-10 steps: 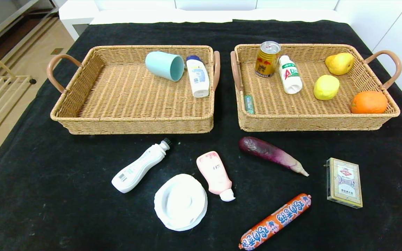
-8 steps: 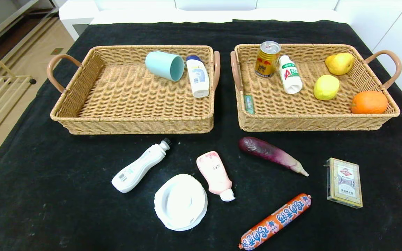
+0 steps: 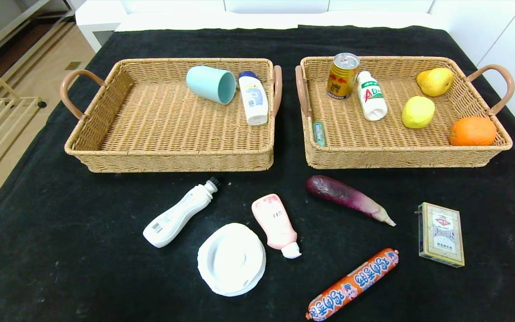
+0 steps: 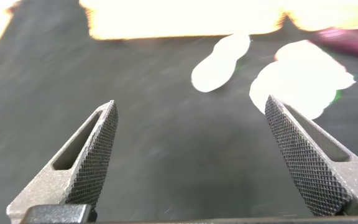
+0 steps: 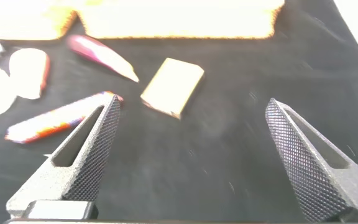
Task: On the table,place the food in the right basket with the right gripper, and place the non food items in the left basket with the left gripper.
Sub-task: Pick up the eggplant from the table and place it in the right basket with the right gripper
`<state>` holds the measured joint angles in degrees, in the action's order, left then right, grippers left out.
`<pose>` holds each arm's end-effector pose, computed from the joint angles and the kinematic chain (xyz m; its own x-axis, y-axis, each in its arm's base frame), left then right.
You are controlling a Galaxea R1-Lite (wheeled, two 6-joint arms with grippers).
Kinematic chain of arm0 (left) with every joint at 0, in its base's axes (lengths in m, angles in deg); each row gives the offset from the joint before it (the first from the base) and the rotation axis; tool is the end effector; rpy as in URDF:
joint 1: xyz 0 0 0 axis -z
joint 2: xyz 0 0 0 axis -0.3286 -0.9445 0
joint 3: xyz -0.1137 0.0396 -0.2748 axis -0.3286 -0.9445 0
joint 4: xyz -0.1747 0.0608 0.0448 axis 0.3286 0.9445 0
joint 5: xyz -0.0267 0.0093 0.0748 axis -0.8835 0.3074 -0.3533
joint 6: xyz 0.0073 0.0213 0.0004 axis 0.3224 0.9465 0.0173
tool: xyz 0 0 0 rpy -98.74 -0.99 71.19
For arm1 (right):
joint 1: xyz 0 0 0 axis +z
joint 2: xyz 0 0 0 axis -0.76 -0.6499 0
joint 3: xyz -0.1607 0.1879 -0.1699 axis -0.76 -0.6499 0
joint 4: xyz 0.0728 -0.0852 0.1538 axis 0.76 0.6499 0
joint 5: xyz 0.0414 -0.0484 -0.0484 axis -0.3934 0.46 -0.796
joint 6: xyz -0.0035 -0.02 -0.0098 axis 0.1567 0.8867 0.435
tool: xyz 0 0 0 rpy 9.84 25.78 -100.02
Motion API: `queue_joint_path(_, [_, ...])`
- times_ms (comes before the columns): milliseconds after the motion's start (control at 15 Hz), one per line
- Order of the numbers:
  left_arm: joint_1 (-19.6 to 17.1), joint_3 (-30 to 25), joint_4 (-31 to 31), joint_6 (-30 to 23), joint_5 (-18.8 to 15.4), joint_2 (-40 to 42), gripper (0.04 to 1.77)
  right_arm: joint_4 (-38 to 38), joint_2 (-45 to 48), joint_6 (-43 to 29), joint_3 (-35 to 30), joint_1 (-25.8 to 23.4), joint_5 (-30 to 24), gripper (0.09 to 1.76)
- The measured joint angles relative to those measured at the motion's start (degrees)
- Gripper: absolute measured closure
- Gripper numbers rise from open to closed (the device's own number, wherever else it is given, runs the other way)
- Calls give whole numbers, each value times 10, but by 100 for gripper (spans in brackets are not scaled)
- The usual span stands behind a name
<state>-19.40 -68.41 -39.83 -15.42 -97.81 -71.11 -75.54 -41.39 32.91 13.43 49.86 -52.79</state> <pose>-0.0288 -0.0035 0.1304 0.9705 -0.1505 0.1885 0.1589 0.9868 -0.0300 -0.0261 0.0032 0.1377 0.9713 0.1586 0.1773 -0.1707 0.9838 0.0551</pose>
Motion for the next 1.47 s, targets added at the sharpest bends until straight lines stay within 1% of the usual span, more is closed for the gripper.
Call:
queue_joint_path(133, [3,50,-1,0,-59,-56,9,-41,-65,8,14,6,-20,14])
queue_joint_path(200, [8,73,0,0,-80,-87,9,-58,-96,10,20,9,-32,14])
queue_joint_path(333, [24,112,1,5,-106,-158,9,-79,-168,14,44,14,-54,14])
queue_joint_path(400, [44,129,1,8,-118,-193,9,-82,-199,16,59,19,-58,14])
queue_joint_path(467, [77,147,-1,10,-125,-227,9,-84,-235,16,78,31,-60,14])
queue_joint_path(600, [147,178,-2,12,-131,-286,9,-89,-299,14,109,78,-61,14])
queue_joint_path(667, [177,196,-4,12,-132,-318,9,-94,-330,11,125,110,-57,14])
queue_joint_path(800, [220,230,-9,13,-133,-376,9,-114,-388,2,149,167,-24,14])
queue_joint_path(867, [237,246,-17,14,-134,-406,9,-140,-418,0,158,197,1,14])
queue_joint_path(1000, [260,268,-39,16,-134,-459,9,-189,-472,-1,167,235,35,14])
queue_joint_path(1133, [278,289,-57,16,-134,-504,9,-201,-507,-1,172,250,44,14])
queue_joint_path(1267, [300,308,-64,16,-133,-540,9,-203,-526,0,175,256,45,14])
queue_joint_path(1467, [307,318,-73,12,-132,-563,9,-203,-538,0,178,258,47,14])
